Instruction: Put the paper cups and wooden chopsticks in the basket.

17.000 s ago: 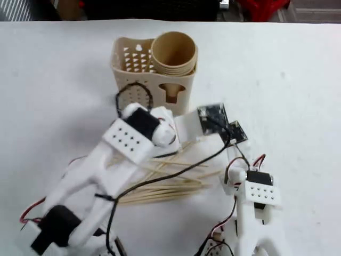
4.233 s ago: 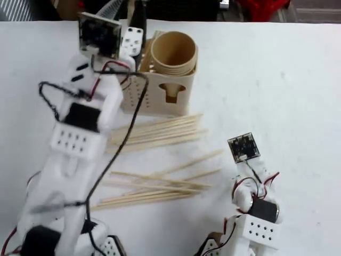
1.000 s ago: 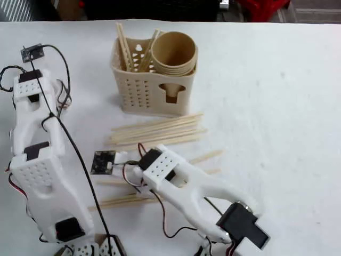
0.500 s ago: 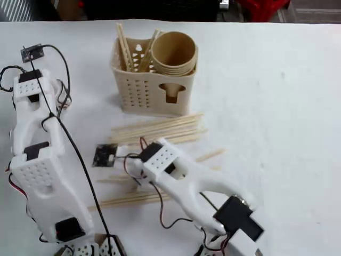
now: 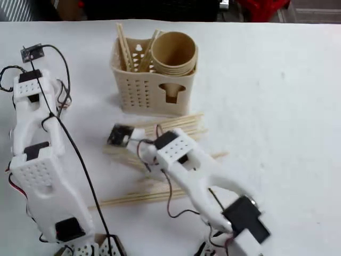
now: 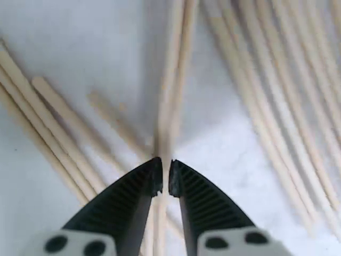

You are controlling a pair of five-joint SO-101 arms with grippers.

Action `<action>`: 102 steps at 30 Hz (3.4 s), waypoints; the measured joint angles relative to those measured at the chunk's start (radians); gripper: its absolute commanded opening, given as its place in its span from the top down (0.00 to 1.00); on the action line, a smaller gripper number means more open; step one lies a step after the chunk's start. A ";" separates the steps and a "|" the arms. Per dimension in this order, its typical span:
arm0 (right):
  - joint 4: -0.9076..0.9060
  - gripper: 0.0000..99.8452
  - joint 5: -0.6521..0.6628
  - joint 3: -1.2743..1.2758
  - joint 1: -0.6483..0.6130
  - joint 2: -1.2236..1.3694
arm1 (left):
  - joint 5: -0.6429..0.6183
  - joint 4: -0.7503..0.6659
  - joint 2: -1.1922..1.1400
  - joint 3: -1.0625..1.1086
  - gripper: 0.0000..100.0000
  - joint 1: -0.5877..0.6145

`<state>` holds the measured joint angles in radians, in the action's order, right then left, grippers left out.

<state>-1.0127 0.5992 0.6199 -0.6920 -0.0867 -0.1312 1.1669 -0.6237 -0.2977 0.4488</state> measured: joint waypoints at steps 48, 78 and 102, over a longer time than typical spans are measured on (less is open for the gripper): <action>-0.002 0.98 -0.051 -0.064 -0.008 0.043 | 0.000 0.000 0.000 0.000 0.91 0.000; 0.885 0.98 -0.239 -0.612 0.069 -0.017 | 0.000 0.000 0.000 0.000 0.91 0.000; 0.944 0.89 -0.362 -0.252 0.149 -0.086 | 0.000 0.000 0.000 0.000 0.91 0.000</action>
<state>-0.0690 0.2371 0.3682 -0.5432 -0.1726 -0.1312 1.1669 -0.6237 -0.2977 0.4488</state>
